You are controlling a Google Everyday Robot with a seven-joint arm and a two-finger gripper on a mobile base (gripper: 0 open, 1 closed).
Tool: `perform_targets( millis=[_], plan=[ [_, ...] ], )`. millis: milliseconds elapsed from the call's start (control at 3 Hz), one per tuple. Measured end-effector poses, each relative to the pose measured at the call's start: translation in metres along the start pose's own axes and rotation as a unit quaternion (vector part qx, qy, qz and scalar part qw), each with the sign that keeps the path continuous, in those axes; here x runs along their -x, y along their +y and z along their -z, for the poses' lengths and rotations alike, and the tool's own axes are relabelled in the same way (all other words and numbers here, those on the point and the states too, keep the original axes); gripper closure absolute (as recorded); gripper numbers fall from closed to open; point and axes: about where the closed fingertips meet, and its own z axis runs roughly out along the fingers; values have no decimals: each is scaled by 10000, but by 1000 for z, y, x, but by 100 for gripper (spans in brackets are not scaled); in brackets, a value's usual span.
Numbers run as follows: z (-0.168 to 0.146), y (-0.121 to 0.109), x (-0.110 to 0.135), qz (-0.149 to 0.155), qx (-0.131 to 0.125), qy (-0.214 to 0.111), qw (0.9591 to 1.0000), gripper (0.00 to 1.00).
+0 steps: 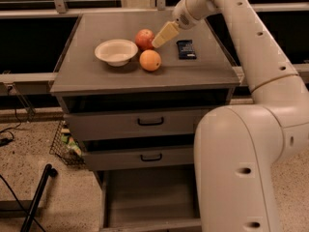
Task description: Place apple into bottom drawer
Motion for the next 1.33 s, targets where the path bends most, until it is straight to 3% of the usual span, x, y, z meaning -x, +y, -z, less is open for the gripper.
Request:
perform_targets(
  millis=[333,667,1000,1333],
  plan=[
    [-19,2,-2,-64,83,31,9999,46],
    [-26,3,-3,-87,121,42,9999,39],
    [-41,10,-4,-88,262,76,9996,24],
    [-48,13,-4,-101,329,93,9994,24]
  ],
)
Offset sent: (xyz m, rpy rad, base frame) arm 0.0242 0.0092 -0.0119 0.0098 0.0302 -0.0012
